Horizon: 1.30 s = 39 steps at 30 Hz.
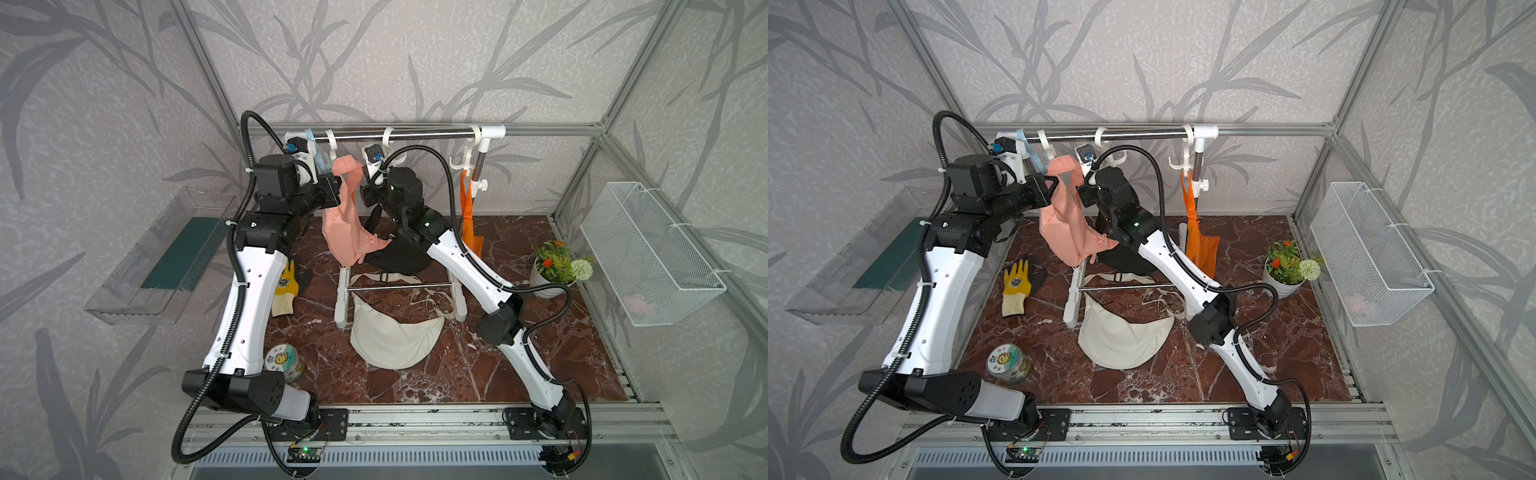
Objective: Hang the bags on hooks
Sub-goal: Hang the bag on the hook.
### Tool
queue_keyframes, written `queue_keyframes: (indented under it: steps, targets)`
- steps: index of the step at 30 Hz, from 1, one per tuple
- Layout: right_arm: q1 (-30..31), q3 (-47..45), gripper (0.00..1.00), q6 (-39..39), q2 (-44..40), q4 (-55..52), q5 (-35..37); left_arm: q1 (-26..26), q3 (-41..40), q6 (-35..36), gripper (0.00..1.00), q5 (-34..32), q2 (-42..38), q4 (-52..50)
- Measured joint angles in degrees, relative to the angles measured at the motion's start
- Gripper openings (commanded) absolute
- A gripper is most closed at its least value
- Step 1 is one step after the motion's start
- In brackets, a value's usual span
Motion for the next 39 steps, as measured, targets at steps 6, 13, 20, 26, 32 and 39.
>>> queue_keyframes:
  steps: [6,13,20,26,32,39]
  targets:
    - [-1.64,-2.91,0.10,0.00,-0.02,3.56,4.15,0.33,-1.14,-0.28,0.00,-1.46,-3.32,2.12]
    - [-3.63,-3.21,0.11,-0.02,0.02,3.76,5.55,0.35,0.42,-0.39,0.00,-2.25,-4.57,3.32]
    - [-3.30,-2.75,0.20,0.13,0.07,2.32,4.20,0.33,0.09,-0.52,0.00,-3.13,-3.54,2.38]
    - [-2.82,-10.75,0.36,0.22,-3.19,3.32,1.33,0.39,-1.90,-0.50,0.00,-5.22,-3.54,1.38]
    - [-2.27,-26.86,0.51,0.17,-10.78,7.67,-1.81,0.72,-3.32,-0.55,0.00,-6.71,-3.23,0.26]
    - [-1.33,-40.87,0.59,-0.33,-20.13,14.19,-5.05,1.05,-5.38,-0.74,0.00,-7.13,-2.56,-0.04]
